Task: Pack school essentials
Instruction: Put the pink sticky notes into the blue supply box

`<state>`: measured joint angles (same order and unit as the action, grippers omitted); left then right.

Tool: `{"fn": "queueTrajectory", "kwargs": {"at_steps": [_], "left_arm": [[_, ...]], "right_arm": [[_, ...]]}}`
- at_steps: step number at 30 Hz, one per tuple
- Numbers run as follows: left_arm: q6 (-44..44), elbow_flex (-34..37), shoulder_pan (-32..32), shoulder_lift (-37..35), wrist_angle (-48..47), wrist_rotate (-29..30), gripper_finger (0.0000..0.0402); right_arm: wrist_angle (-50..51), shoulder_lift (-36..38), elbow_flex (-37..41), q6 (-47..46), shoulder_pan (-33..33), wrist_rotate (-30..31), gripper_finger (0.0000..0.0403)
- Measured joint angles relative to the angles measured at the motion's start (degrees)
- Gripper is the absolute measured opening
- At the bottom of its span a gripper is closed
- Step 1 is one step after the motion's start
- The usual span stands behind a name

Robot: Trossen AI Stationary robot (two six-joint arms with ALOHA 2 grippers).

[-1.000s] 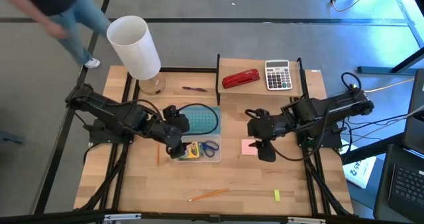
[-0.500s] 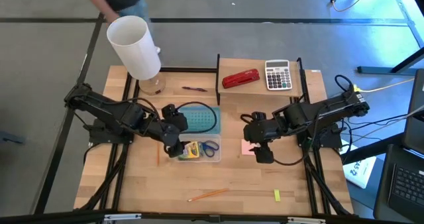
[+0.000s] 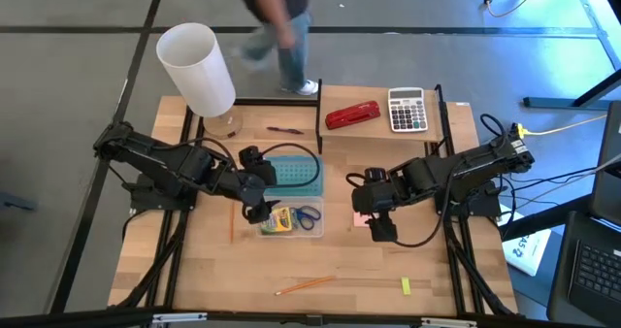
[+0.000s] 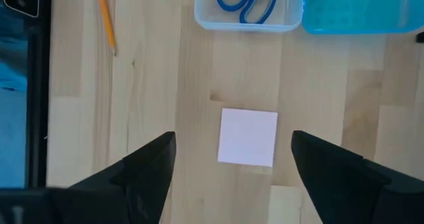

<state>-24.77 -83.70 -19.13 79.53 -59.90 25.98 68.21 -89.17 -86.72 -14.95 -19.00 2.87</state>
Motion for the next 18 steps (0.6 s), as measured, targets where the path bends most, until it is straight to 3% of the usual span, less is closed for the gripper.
{"fn": "queueTrajectory", "kwargs": {"at_steps": [18], "left_arm": [[-0.1, 0.0, 0.0, 0.0, 0.0, -0.1, 0.0396]], "right_arm": [[-0.2, 0.0, 0.0, -1.4, 0.4, 0.0, 0.03]]}}
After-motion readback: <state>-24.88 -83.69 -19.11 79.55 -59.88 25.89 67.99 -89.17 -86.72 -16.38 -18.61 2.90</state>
